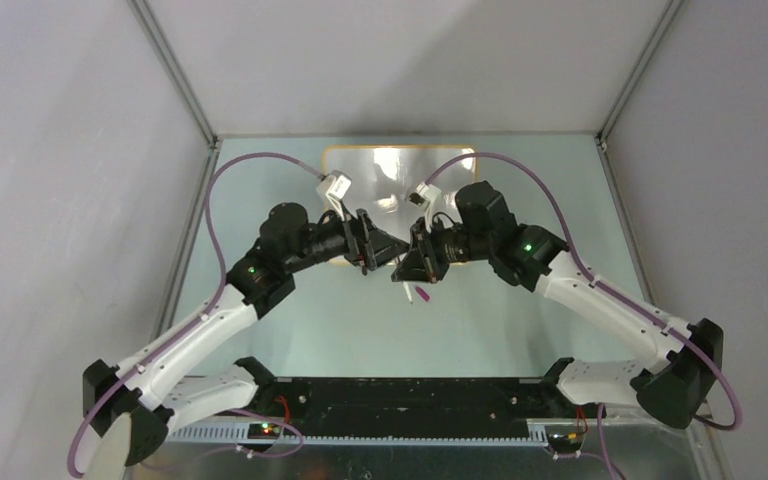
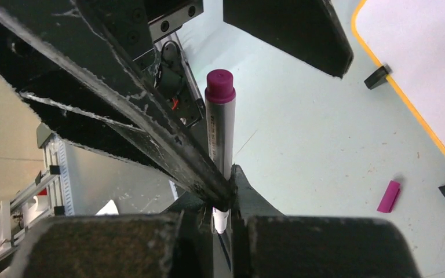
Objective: Write a sentence on the whiteboard
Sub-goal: Pass from the left arm to the right, then pass from the right arm to the left
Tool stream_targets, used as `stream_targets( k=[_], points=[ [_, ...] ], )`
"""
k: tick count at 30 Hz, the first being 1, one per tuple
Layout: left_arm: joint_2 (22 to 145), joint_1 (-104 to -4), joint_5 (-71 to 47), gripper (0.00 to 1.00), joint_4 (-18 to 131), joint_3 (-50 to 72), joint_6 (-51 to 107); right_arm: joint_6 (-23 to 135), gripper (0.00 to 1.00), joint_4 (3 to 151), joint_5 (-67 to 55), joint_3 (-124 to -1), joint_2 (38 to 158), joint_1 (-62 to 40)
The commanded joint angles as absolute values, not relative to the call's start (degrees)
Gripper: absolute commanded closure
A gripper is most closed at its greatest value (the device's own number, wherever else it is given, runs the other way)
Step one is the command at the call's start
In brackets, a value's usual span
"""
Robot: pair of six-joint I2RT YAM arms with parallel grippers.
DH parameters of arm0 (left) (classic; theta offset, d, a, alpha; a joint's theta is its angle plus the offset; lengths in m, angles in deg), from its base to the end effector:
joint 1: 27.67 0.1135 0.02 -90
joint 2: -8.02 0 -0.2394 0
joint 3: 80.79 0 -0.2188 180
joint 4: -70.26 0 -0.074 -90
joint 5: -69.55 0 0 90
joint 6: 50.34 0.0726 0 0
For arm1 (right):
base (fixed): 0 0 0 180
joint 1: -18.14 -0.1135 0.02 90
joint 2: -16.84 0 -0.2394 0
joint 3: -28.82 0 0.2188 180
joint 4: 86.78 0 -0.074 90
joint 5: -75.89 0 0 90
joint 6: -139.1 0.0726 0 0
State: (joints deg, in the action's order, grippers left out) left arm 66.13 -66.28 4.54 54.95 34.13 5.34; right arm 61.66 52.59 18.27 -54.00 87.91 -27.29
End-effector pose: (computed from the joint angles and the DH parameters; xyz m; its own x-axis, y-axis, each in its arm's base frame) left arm 0.1755 -0.1794 0.3230 -0.5967 -0.1775 -0.7826 0.6730 0.4206 -0.6085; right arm 0.1653 0.2232 0.3192 -0.5332 -0.2796 -0.7984 -0.8347 0.3272 0.4429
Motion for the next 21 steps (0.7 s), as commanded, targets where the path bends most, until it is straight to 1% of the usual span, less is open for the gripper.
stream_targets(
  k=[1, 4, 6, 9, 12, 13, 14, 15, 18, 21],
  points=[
    [58.99, -67.14, -0.63, 0.02, 57.35, 35.75, 5.55, 62.82, 1.00, 53.38, 16.11, -56.20, 87.22, -26.37],
    [55.20, -67.15, -3.11, 0.01, 59.95, 38.50, 5.93, 64.00, 1.00, 54.16, 13.81, -54.95, 85.65, -25.01],
    [52.69, -67.15, -3.09, 0.01, 63.66, 42.60, 5.95, 66.96, 1.00, 57.21, 12.39, -53.82, 82.91, -23.50],
    [49.52, -67.18, -0.93, 0.01, 73.28, 47.75, 4.41, 70.79, 1.00, 64.19, 11.04, -50.33, 79.39, -21.47],
    [49.67, -67.26, 1.75, 0.10, 81.07, 52.12, 2.65, 75.09, 1.00, 72.57, 11.19, -47.68, 75.92, -21.05],
    [50.73, -67.33, 2.98, 0.12, 82.96, 52.37, 2.04, 75.81, 1.00, 73.88, 11.62, -46.97, 75.56, -21.10],
    [52.06, -67.51, 4.26, 0.18, 83.77, 52.49, 1.87, 77.05, 1.00, 75.88, 11.98, -46.87, 75.29, -21.11],
    [52.67, -67.58, 4.87, 0.20, 85.44, 52.47, 1.45, 77.58, 1.00, 77.20, 13.03, -46.75, 75.29, -21.13],
    [54.64, -67.92, 5.97, 0.22, 89.06, 52.49, 0.38, 79.27, 1.00, 80.93, 15.32, -46.77, 75.94, -21.76],
    [55.21, -68.10, 6.50, 0.24, 90.21, 51.96, 0.06, 79.63, 1.00, 81.65, 16.41, -46.76, 76.93, -22.53]
  ],
)
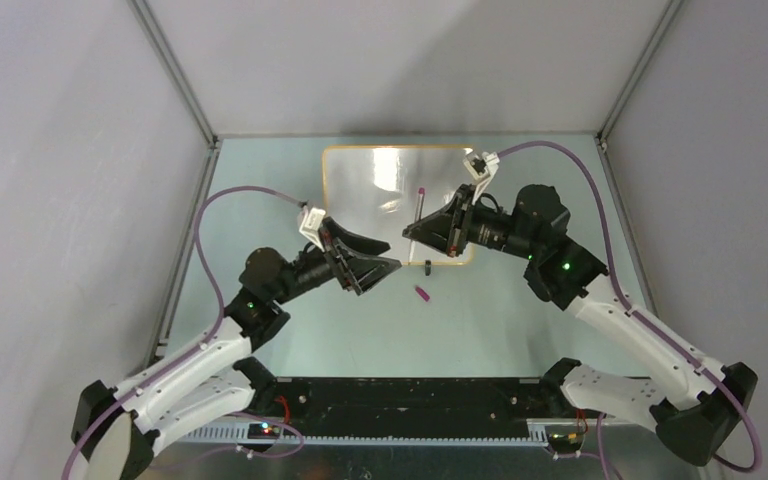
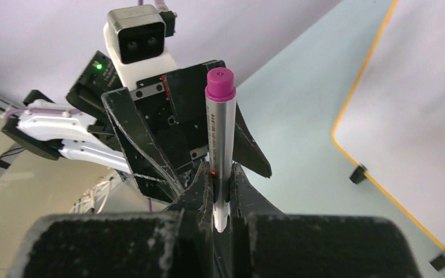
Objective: Write a sentence on the whiteboard
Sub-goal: Pass from the right arm to the left
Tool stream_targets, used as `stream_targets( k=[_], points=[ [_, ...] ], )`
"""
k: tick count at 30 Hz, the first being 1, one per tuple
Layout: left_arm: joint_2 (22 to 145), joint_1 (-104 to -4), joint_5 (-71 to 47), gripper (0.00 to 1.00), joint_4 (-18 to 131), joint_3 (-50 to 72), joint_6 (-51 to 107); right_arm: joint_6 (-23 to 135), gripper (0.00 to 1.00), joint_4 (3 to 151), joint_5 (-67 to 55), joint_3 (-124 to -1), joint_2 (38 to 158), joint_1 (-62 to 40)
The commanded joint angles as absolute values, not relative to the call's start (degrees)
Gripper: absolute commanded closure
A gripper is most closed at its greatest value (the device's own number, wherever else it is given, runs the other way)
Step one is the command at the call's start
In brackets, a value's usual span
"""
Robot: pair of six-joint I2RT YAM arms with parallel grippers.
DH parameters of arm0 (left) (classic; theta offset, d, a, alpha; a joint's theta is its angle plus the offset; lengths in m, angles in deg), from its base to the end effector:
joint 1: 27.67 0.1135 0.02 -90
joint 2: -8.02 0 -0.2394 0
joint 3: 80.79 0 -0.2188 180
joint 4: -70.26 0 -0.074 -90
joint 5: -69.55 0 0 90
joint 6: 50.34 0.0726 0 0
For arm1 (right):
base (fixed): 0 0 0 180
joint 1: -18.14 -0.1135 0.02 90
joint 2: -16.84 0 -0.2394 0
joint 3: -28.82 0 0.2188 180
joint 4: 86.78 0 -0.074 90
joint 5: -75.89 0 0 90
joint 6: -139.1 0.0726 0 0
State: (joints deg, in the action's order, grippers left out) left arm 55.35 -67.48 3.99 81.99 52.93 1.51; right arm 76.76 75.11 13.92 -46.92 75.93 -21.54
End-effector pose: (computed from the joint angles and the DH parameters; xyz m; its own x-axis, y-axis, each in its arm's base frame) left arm 0.1453 -0.1602 0.3115 -0.4410 -0.3645 -0.8201 0.7919 0.2720 -0.5467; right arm 0.1665 0.1825 0.3781 -0.4468 0.1617 -0.8799 -0.8103 0.3436 0.4747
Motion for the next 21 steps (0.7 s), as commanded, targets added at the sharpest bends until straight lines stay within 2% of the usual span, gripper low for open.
stream_targets(
  k=[1, 15, 21],
  points=[
    [55.30, -68.10, 6.92, 0.25, 90.85, 51.80, -0.12, 79.66, 1.00, 81.63, 16.58, -46.72, 77.12, -22.90],
    [59.10, -68.75, 11.07, 0.41, 95.95, 50.80, -2.78, 80.82, 1.00, 83.52, 18.17, -46.77, 79.58, -24.85],
    [59.94, -68.89, 11.04, 0.73, 97.20, 50.31, -3.29, 80.71, 1.00, 83.40, 18.31, -46.78, 80.23, -25.87]
  ],
)
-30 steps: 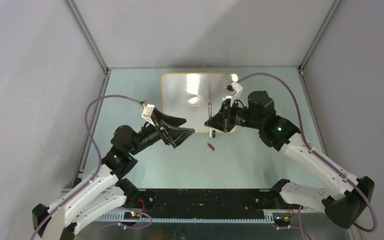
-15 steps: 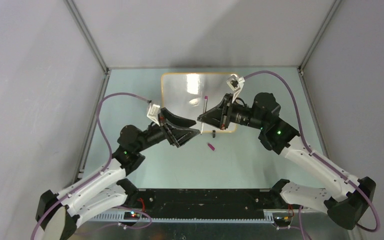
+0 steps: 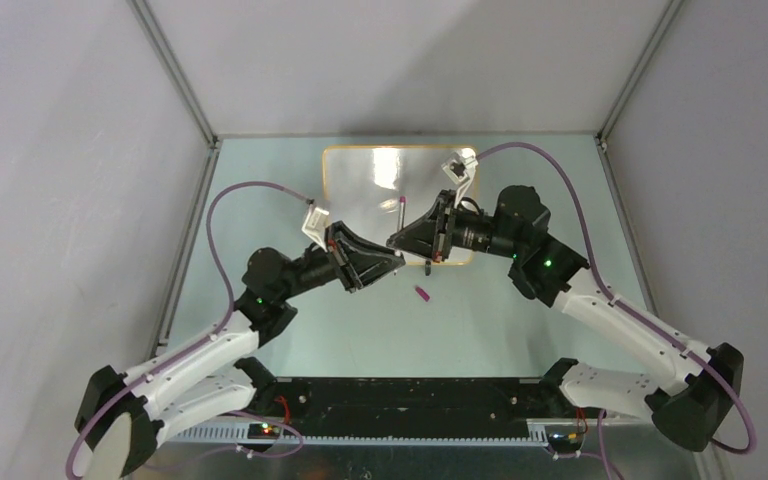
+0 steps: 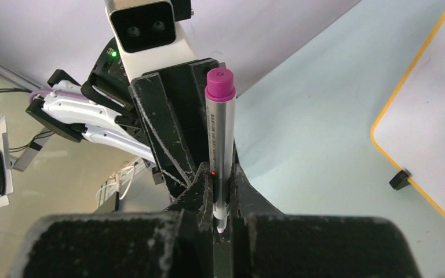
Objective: Write a sentence on the whiteboard
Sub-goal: Pass from the right arm to the left
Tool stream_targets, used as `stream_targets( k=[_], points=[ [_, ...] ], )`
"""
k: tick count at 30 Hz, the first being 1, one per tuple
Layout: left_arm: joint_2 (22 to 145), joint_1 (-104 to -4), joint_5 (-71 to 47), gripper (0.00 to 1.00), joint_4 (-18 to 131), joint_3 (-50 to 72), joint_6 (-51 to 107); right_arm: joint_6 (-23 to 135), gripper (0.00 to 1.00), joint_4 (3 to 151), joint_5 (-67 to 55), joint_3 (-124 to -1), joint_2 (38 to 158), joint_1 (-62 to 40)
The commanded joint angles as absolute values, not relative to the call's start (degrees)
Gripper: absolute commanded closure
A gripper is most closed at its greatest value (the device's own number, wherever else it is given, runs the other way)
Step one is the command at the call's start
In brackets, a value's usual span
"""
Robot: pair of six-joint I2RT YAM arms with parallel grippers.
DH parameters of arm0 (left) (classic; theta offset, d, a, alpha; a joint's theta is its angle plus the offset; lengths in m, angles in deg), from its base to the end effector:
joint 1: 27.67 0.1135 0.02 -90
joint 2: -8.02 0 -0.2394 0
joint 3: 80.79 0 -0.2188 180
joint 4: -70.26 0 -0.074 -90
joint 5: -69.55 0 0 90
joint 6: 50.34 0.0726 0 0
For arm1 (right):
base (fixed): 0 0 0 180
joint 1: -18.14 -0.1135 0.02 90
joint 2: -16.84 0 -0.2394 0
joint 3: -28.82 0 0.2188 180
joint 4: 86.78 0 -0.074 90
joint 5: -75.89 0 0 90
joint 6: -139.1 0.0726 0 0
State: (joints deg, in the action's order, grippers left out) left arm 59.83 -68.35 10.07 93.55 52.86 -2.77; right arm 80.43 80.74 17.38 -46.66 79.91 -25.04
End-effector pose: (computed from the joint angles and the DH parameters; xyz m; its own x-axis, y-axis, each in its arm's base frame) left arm 0.1426 -0.1712 0.3226 -0.4548 -0.3755 -0.8076 0.8417 0.1149 -0.5275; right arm 0.1645 0.2064 0.3738 -0.5022 0.1368 -0.8539 -0.8233 0.2263 0.5205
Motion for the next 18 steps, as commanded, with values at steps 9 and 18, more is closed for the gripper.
stream_targets(
  k=[9, 18],
  points=[
    [59.74, -68.95, 13.83, 1.00, 93.35, 51.21, 0.04, 79.15, 0.55, 80.90, 21.21, -47.27, 78.86, -23.55],
    [56.03, -69.54, 19.54, 1.00, 72.70, 49.16, 14.09, 68.97, 0.22, 53.71, 33.29, -56.11, 76.19, -14.13]
  ],
)
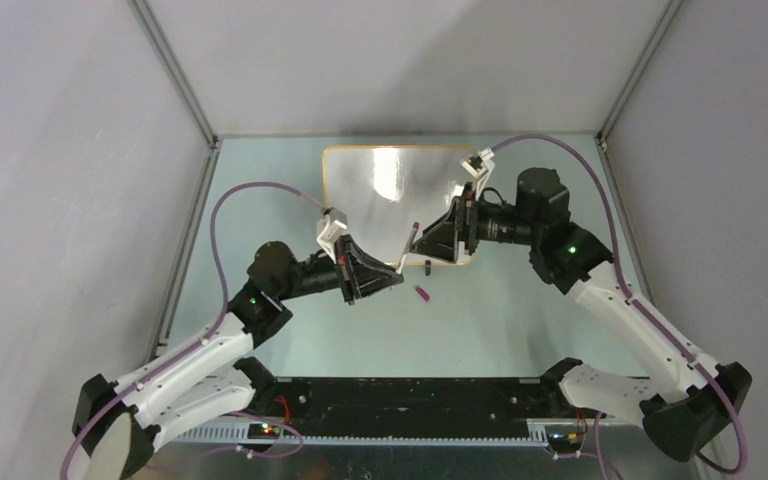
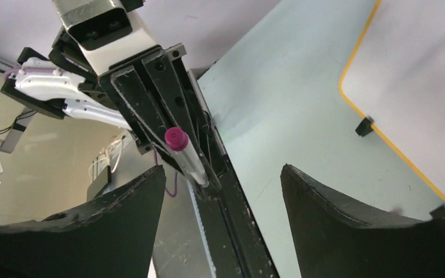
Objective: Write a sentence on the whiteboard
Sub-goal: Pass from the right arm to the left, then pass from the left arm to the right
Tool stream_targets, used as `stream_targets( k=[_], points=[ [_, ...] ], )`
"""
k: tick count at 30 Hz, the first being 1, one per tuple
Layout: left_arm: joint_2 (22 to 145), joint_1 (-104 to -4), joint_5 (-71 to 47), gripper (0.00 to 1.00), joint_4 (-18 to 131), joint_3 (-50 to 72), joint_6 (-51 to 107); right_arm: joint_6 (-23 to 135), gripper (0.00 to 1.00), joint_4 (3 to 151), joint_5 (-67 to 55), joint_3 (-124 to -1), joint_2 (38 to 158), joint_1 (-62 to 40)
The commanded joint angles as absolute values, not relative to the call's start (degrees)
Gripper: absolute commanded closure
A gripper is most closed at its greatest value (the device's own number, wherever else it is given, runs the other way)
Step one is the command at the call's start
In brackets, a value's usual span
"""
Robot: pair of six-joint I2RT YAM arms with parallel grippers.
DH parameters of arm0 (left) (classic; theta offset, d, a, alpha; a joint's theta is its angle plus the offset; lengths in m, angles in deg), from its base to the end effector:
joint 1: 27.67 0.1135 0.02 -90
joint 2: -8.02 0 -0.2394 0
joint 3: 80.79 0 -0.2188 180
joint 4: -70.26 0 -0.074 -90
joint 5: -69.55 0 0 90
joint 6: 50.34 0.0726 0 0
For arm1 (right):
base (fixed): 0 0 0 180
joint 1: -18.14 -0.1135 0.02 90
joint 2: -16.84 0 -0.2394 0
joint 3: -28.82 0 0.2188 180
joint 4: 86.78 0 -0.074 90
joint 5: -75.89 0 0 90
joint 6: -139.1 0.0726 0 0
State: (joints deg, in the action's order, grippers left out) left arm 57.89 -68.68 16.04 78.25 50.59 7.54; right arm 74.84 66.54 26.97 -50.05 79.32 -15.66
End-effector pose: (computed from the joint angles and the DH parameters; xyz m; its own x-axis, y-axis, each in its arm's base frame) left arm 0.1346 -0.1743 0.3073 -0.4424 -0.1817 -0.8782 0.8713 0.1446 -0.4689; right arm 0.1778 0.1765 0.3646 -0.5491 0.0263 -0.8353 -0.7972 0.2834 0.5330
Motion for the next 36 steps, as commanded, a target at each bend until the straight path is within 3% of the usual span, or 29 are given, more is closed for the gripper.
stream_targets(
  k=[1, 9, 18, 23, 28, 33, 36],
  points=[
    [56.07, -69.97, 20.22, 1.00, 73.24, 49.53, 14.00, 67.27, 0.22, 49.01, 33.23, -56.89, 75.78, -13.88],
    [59.24, -72.97, 23.56, 1.00, 73.46, 50.79, 17.26, 61.54, 0.32, 32.55, 35.83, -60.66, 75.97, -14.45],
    [61.89, -75.89, 24.71, 1.00, 69.36, 47.32, 20.83, 60.64, 0.40, 33.55, 33.28, -60.53, 78.26, -18.01],
    [62.27, -76.36, 24.54, 1.00, 68.32, 46.93, 21.62, 60.17, 0.60, 33.56, 33.28, -60.50, 79.41, -18.90],
    [61.92, -76.49, 24.61, 1.00, 68.30, 46.62, 21.65, 59.38, 0.66, 32.44, 32.72, -60.53, 79.92, -19.80],
    [62.48, -76.69, 24.71, 1.00, 68.40, 46.18, 21.65, 58.82, 0.65, 32.27, 31.98, -60.53, 81.26, -21.48],
    [62.32, -76.76, 24.70, 1.00, 68.39, 46.04, 21.56, 58.39, 0.72, 31.91, 31.82, -60.51, 82.04, -21.78]
  ],
)
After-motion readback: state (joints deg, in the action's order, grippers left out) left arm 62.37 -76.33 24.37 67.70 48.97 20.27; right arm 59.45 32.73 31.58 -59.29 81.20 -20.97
